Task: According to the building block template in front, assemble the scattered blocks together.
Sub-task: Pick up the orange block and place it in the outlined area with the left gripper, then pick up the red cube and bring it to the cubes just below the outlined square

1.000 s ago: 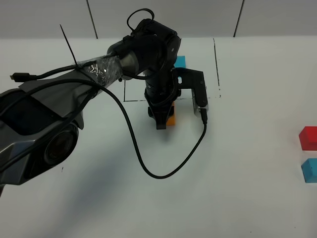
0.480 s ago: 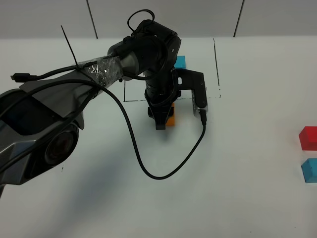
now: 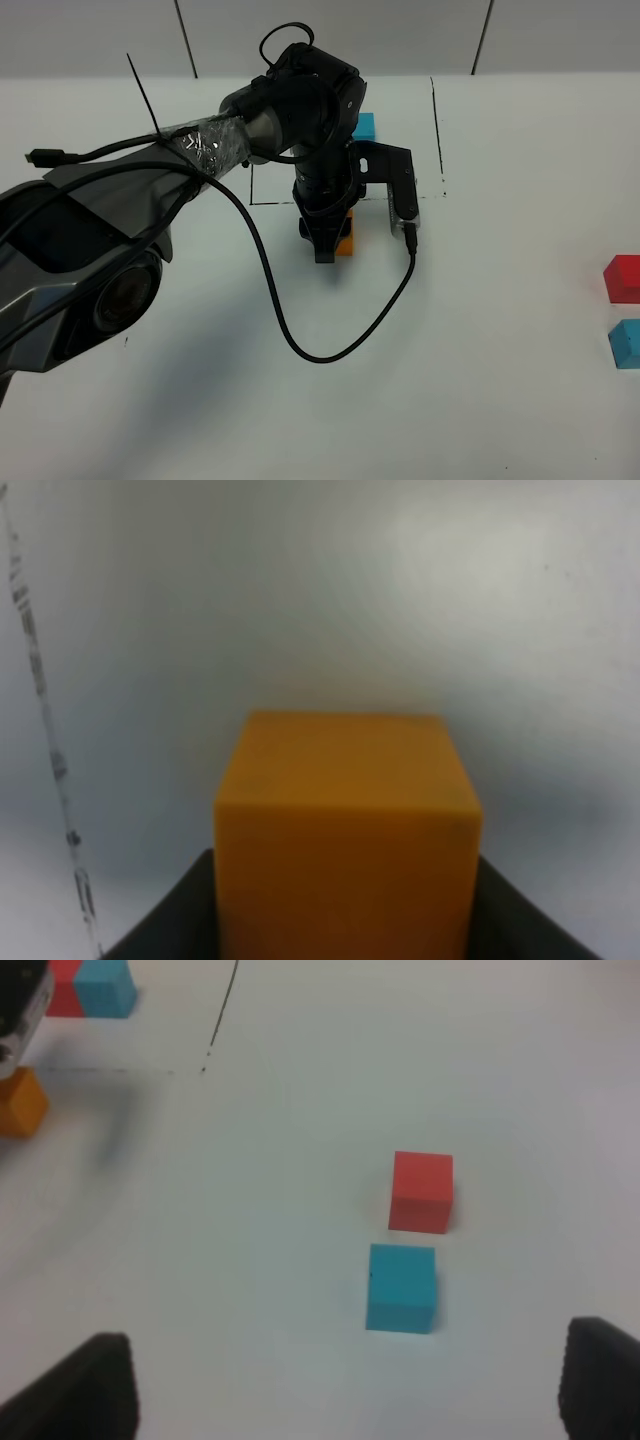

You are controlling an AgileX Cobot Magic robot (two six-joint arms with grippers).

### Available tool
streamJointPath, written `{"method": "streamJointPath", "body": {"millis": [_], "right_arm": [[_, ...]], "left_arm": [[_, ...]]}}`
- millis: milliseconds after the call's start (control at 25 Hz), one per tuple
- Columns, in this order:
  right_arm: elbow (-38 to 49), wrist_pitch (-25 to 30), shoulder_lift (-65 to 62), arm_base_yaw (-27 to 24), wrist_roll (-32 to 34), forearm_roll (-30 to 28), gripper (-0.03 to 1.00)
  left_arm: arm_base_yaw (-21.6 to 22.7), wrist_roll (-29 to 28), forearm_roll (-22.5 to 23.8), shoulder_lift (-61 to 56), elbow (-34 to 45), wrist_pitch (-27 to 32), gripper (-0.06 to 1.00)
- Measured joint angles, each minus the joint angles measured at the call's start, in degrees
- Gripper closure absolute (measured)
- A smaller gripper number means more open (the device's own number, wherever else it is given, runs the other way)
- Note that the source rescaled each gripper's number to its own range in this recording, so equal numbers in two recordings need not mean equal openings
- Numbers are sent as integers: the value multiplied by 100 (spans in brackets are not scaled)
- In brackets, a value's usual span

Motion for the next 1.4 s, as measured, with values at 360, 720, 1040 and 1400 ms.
{"method": "streamJointPath", "body": {"millis": [360, 720, 1040, 1400], "right_arm": [[0, 0, 0, 0, 0, 0, 7], [0, 0, 0, 0, 0, 0, 7], [0, 0, 0, 0, 0, 0, 7], [0, 0, 0, 0, 0, 0, 7]], "left_arm": [[0, 0, 0, 0, 0, -110, 94], [0, 0, 0, -132, 0, -131, 45], [0, -521, 0, -1130, 0, -78, 15], [612, -1954, 281, -2149, 147, 116, 15]]}}
